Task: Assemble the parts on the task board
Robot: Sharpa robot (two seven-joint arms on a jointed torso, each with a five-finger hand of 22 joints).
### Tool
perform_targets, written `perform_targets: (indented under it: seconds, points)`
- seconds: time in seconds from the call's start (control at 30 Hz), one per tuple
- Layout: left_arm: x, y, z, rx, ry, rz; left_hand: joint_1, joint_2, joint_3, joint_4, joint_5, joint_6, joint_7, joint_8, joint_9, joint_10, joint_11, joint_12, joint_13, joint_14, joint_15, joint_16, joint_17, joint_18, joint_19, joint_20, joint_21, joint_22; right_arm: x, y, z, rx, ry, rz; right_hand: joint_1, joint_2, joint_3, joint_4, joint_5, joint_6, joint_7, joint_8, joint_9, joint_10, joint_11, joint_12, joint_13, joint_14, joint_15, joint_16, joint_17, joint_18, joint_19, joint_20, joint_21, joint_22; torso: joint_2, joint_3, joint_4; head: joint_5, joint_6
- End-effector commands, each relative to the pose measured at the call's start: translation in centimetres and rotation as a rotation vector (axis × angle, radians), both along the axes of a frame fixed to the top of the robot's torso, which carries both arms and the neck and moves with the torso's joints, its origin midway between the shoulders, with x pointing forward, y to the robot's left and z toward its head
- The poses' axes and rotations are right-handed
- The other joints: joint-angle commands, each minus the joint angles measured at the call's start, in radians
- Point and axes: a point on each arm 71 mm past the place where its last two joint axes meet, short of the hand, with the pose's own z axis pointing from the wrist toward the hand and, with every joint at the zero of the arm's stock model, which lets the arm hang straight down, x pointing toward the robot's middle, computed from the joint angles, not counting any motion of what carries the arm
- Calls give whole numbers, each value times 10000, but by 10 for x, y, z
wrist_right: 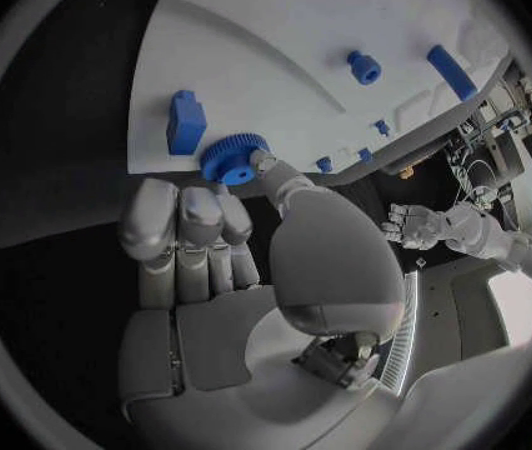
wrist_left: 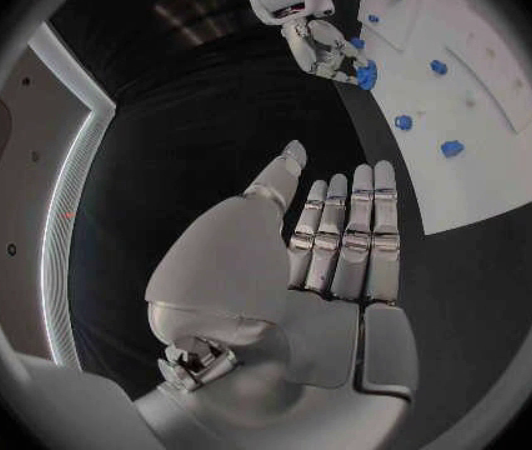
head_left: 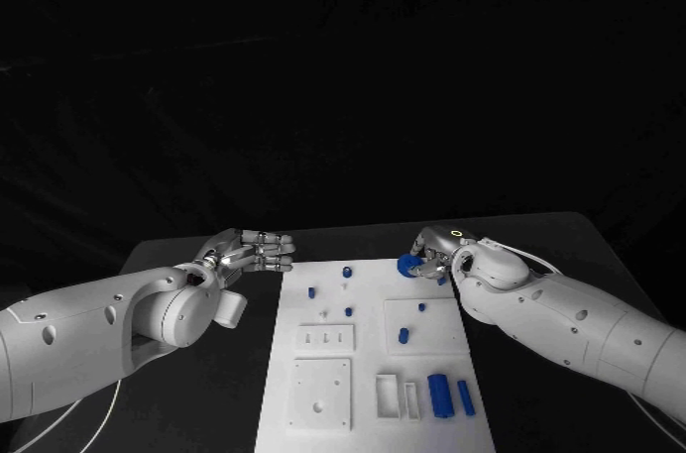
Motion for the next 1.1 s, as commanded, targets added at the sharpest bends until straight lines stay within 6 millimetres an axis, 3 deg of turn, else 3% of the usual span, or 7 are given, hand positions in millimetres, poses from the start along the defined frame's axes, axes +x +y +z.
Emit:
perform_targets:
  seconds: [0.03,0.2,0.3,0.43,0.53,0.9,1.1]
  points:
    - [0,-3,2,-86,-44,-192,-52,59,5,-64,36,-32,3,4,7,-70,24,37,9,39,43,12,1,6,-68,-31,60,-10,-1,-1,-10,-368,768,51,-122,6,219,-146,12,51,5,-16,8,-64,3,-44,-17,41,6,-21,22,127,13,82,90,1290,1,-3,3,-2,-14]
    - [0,-3,1,-84,-31,-202,-56,53,-5,-56,31,-58,10,4,7,-85,30,38,9,34,46,12,1,7,-77,-26,67,-15,0,-1,-13,-460,1037,102,-181,54,450,-289,136,243,-38,-18,7,-49,-17,-13,-6,47,-4,-14,46,122,-2,82,144,1293,-1,-4,-7,9,-42]
    - [0,-3,1,-84,-23,-213,-56,53,-5,-56,31,-58,10,4,7,-85,30,38,9,34,46,12,1,7,-77,-26,67,-15,-1,-1,-15,-528,1189,122,-206,36,823,-451,1188,336,-67,-17,7,-61,-52,-16,-2,44,-29,-15,55,121,-9,68,166,1297,0,-6,-4,7,-46]
    - [0,-3,1,-84,-17,-215,-56,53,-5,-56,31,-58,10,4,7,-85,30,38,9,34,46,12,1,7,-77,-26,67,-15,-1,-2,-19,-686,1587,117,-435,1,1290,-693,1800,286,-75,-19,3,-45,-74,0,12,46,-43,-8,76,115,-22,53,223,1302,-2,-10,-5,14,-62]
    - [0,-3,1,-84,-14,-221,-56,53,-5,-56,31,-58,10,4,7,-85,30,38,9,34,46,12,1,7,-77,-26,67,-15,-1,-3,-22,-752,1838,73,-568,23,1392,-791,2014,186,-70,-22,0,-39,-85,-9,9,45,-54,-5,90,110,-27,30,263,1305,3,-10,3,15,-81]
    - [0,-3,1,-84,-3,-237,-56,53,-5,-56,31,-58,10,4,7,-85,30,38,9,34,46,12,1,7,-77,-26,67,-15,-2,0,-31,-1042,2109,86,-798,120,1004,-856,2279,417,-54,-17,4,3,-64,71,78,60,-41,66,189,113,-20,43,363,1315,4,-4,9,41,-131]
    - [0,-4,1,-78,12,-245,-62,68,-9,-34,42,-76,11,4,6,-91,33,38,9,33,48,12,1,7,-79,-23,70,-19,-3,2,-29,-961,1801,134,-846,221,761,-694,1896,996,-195,-20,16,94,-113,171,146,71,-76,128,231,79,5,10,443,1330,-4,-11,-21,63,-132]
